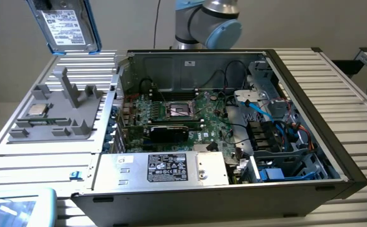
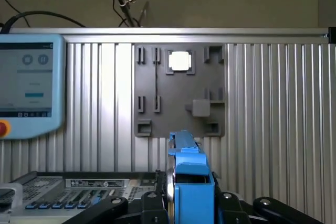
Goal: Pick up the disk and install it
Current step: 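Pick up the disk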
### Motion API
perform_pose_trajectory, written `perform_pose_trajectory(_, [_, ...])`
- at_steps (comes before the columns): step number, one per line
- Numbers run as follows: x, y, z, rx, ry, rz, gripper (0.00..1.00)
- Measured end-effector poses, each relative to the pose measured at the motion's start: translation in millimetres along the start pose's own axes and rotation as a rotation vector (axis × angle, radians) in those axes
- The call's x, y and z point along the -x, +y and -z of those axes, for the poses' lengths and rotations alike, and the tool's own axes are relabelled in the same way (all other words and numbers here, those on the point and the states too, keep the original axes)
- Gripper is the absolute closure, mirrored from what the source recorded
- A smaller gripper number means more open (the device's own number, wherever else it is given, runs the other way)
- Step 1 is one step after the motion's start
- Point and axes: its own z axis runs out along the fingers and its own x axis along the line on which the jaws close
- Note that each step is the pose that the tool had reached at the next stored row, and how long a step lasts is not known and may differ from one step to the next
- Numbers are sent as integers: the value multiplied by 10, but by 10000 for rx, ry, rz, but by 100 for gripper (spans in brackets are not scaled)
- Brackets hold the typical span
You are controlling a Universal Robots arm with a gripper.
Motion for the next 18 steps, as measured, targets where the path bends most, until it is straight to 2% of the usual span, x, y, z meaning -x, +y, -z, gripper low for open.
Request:
perform_pose_trajectory(10, [-175,-378,45,2,-78,1,63])
perform_pose_trajectory(18, [-308,-698,62,23,-86,2,63])
